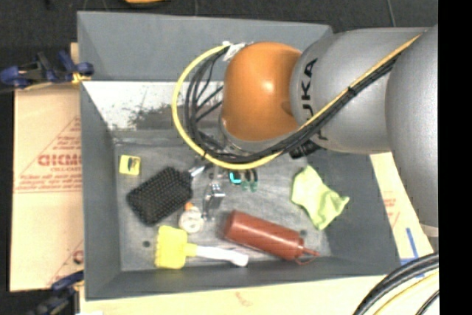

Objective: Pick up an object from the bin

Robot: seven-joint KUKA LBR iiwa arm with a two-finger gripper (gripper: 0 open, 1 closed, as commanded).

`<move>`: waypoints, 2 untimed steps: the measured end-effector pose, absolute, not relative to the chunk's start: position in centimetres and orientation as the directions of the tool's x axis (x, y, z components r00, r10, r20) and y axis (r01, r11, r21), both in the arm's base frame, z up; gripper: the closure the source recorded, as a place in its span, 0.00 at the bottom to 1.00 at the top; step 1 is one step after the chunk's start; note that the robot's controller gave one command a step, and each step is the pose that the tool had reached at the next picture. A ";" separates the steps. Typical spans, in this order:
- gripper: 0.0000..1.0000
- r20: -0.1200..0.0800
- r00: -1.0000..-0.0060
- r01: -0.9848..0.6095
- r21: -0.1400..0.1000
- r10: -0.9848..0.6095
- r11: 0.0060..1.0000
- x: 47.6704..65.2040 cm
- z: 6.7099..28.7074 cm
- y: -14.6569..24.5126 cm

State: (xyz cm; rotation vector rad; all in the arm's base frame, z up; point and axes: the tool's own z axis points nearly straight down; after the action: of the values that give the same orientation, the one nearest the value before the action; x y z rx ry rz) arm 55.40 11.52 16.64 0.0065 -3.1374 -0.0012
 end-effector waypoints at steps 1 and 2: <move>0.00 -0.003 -1.000 -0.001 0.002 -0.001 1.000 55.6 17.0 11.5; 0.00 -0.011 -0.995 -0.103 -0.001 -0.103 0.995 56.5 14.1 13.2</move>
Offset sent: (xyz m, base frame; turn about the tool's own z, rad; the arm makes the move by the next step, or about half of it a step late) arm 0.0192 0.0561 -0.0964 -0.3067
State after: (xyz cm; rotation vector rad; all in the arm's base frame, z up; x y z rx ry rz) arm 56.47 13.18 14.12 0.1624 -3.1489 0.0002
